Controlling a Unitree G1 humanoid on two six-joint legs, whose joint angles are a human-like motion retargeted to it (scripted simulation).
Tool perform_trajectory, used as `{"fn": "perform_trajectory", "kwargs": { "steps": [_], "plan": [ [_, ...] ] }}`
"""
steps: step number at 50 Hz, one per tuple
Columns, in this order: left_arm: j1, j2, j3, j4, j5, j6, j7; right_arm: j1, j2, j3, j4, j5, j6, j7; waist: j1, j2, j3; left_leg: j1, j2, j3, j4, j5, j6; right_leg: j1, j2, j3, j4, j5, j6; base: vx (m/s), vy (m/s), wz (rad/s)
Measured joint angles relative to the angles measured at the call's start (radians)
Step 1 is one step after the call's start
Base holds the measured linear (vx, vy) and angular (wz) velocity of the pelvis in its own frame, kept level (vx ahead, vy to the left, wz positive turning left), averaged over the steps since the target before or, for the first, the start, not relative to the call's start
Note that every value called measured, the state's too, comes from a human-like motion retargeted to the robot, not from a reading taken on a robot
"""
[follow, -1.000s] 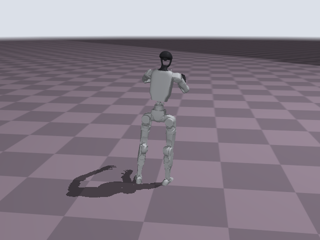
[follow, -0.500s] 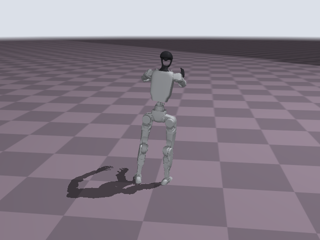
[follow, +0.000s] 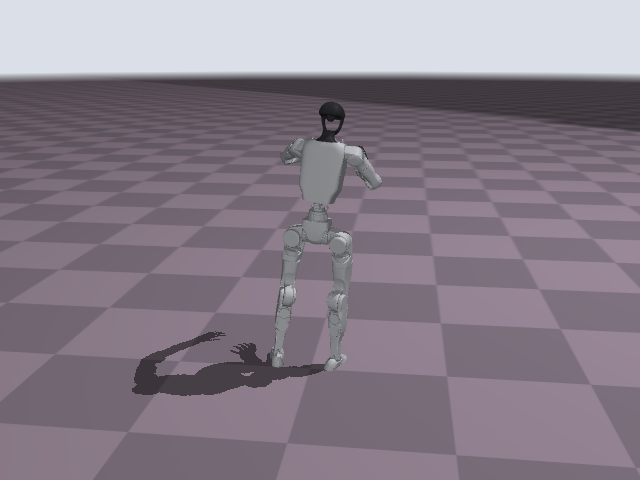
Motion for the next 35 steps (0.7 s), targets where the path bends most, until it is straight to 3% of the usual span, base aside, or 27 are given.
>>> {"fn": "perform_trajectory", "kwargs": {
  "steps": [5, 9, 12, 16, 20, 24, 30, 35],
  "plan": [
    [-0.072, -0.070, -0.074, 0.145, -0.003, 0.001, -0.014, -0.500, 0.208, 0.051, 0.558, 0.156, 0.069, 0.053, 0.017, 0.032, 0.002, 0.001, -0.004, 0.024, 0.016, -0.010, -0.006, 0.012, -0.002, 0.025, -0.034, 0.022, 0.000, -0.03, 0.03, -0.17],
    [-0.123, -0.101, -0.113, 0.192, -0.038, 0.002, -0.015, -0.629, 0.281, 0.052, 0.805, 0.278, 0.102, 0.074, 0.020, 0.032, 0.001, 0.001, -0.003, 0.026, 0.010, -0.005, -0.015, 0.020, 0.002, 0.024, -0.055, 0.035, 0.000, 0.00, 0.00, 0.00],
    [-0.130, -0.079, -0.092, 0.144, -0.062, 0.004, 0.008, -0.530, 0.235, 0.099, 0.647, 0.272, 0.084, 0.021, 0.002, 0.017, 0.002, 0.003, -0.007, 0.015, -0.006, 0.004, -0.019, 0.023, -0.001, 0.010, -0.058, 0.034, 0.000, 0.03, 0.01, 0.23],
    [-0.088, -0.026, -0.008, 0.025, -0.080, 0.007, 0.045, -0.190, 0.088, 0.105, 0.174, 0.149, 0.041, -0.052, -0.043, -0.001, 0.003, 0.000, -0.017, -0.014, -0.025, 0.014, -0.022, 0.021, -0.013, -0.018, -0.044, 0.019, 0.000, 0.05, 0.03, 0.38],
    [-0.034, 0.042, 0.065, -0.089, -0.084, 0.000, 0.044, 0.217, -0.017, -0.024, -0.173, 0.093, -0.003, 0.048, -0.101, -0.014, 0.009, -0.008, -0.018, -0.043, -0.037, 0.020, -0.035, 0.012, -0.020, -0.050, -0.017, -0.003, 0.000, 0.04, 0.02, 0.40],
    [0.002, 0.086, 0.072, -0.143, -0.081, -0.015, 0.036, 0.431, -0.035, -0.100, -0.273, 0.125, -0.044, 0.148, -0.133, -0.015, 0.009, -0.013, -0.017, -0.055, -0.051, 0.026, -0.044, -0.001, -0.021, -0.066, 0.002, -0.014, 0.000, 0.01, 0.00, 0.13],
    [0.011, 0.039, 0.042, -0.078, -0.054, 0.000, 0.013, 0.195, 0.014, -0.016, -0.171, 0.050, -0.010, 0.043, -0.091, 0.000, -0.005, -0.010, -0.030, -0.038, -0.056, 0.026, -0.030, -0.007, -0.031, -0.045, -0.005, -0.006, 0.000, -0.02, 0.01, -0.13],
    [-0.028, -0.034, -0.002, 0.069, -0.046, 0.007, -0.003, -0.219, 0.182, 0.014, 0.226, 0.172, 0.024, 0.005, -0.032, 0.029, 0.007, -0.007, -0.020, -0.001, -0.038, 0.020, -0.036, 0.002, -0.013, -0.009, -0.043, 0.023, 0.000, -0.07, -0.03, -0.38]
  ]
}}
